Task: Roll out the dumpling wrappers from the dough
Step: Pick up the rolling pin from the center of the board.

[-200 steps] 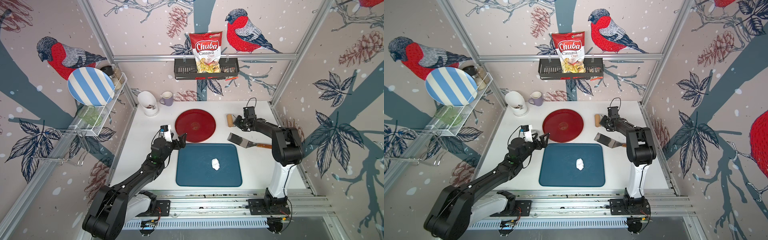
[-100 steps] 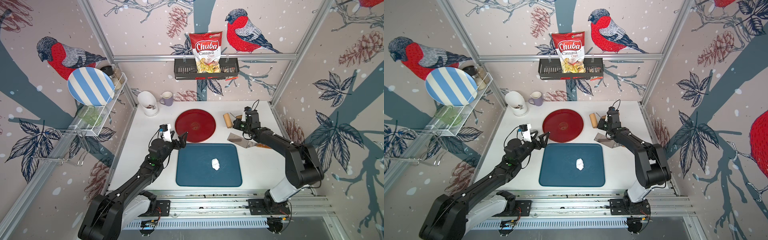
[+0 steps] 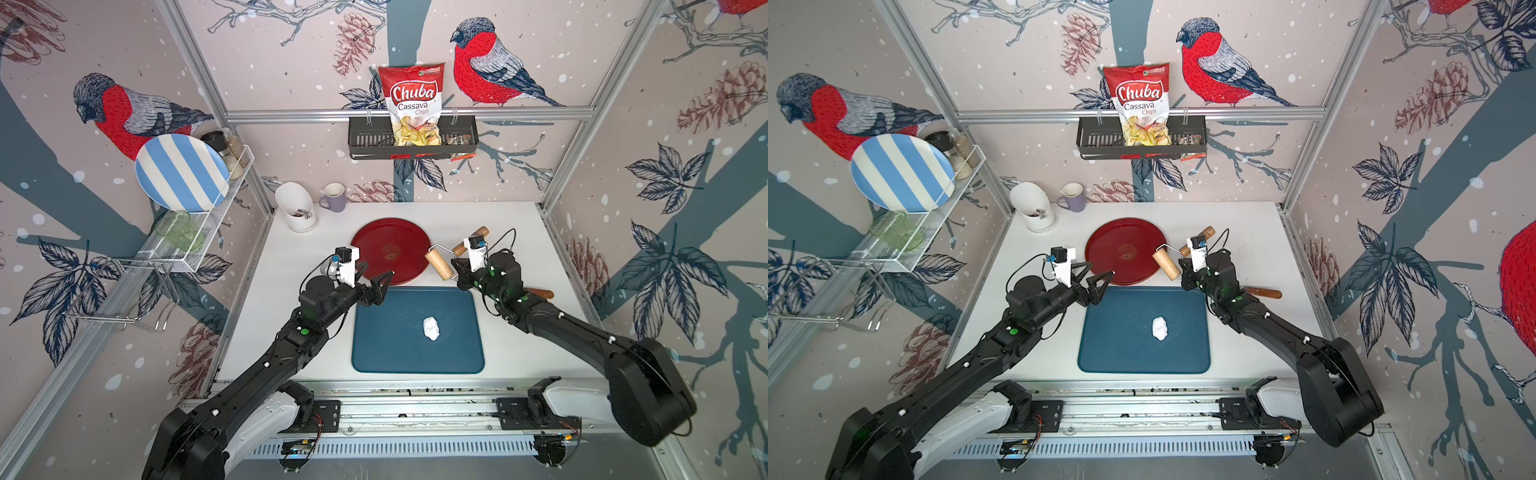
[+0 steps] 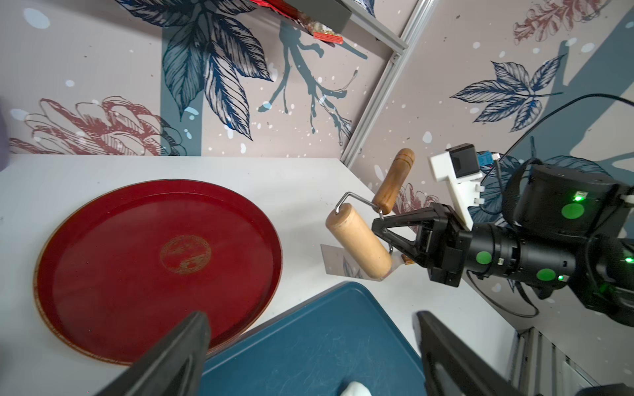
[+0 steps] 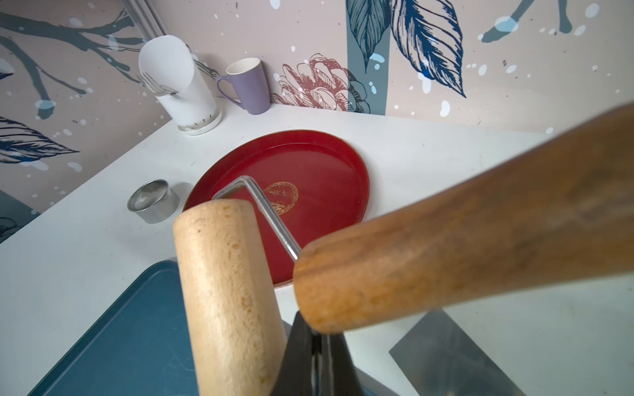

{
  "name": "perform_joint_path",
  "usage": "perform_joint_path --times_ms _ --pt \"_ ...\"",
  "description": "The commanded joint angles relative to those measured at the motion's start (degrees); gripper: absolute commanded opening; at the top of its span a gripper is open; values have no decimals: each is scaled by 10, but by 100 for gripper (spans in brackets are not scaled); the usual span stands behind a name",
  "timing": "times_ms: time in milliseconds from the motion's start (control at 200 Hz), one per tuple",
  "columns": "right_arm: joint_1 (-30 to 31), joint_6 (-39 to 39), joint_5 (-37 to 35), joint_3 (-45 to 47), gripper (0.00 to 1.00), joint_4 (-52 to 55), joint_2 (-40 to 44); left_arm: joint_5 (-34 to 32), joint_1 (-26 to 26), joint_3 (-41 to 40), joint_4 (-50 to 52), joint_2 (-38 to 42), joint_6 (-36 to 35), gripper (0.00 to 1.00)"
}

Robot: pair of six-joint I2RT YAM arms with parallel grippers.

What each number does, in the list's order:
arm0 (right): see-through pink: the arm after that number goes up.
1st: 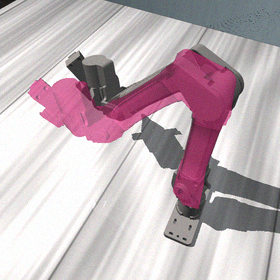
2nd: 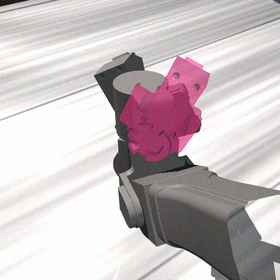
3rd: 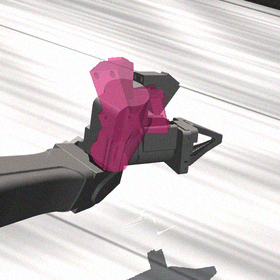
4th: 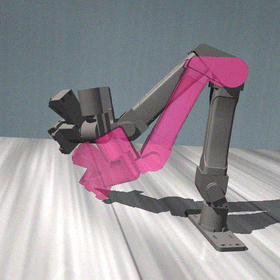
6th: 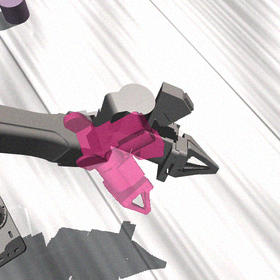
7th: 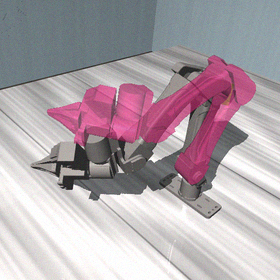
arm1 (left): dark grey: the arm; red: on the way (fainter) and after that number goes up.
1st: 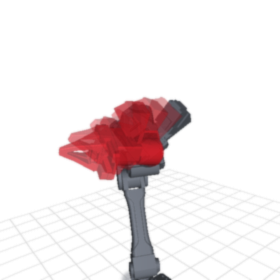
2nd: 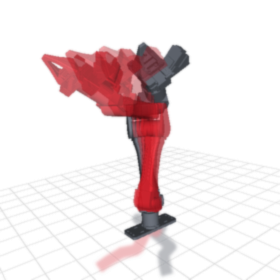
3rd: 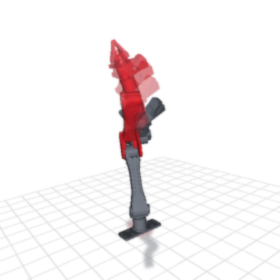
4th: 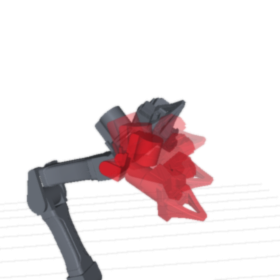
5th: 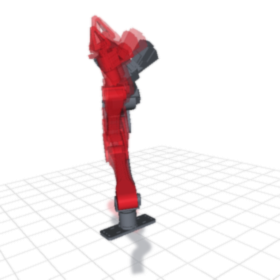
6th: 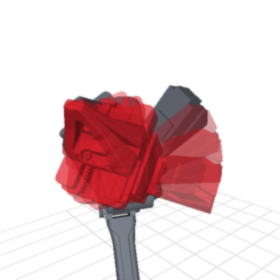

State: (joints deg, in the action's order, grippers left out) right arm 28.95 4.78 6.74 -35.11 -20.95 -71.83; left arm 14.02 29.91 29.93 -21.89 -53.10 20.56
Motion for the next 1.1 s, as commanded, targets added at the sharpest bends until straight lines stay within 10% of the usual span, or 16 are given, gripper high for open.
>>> perform_joint_path --times_ms 0,515,1095 --pt "3 -41 36 23 0 -81 29 26 18 29 36 -10 -4 95" --pt "6 -67 115 100 0 -124 106 92 68 119 114 -64 -26 94" --pt "46 -154 177 136 0 -124 139 140 111 179 142 -182 -70 60"
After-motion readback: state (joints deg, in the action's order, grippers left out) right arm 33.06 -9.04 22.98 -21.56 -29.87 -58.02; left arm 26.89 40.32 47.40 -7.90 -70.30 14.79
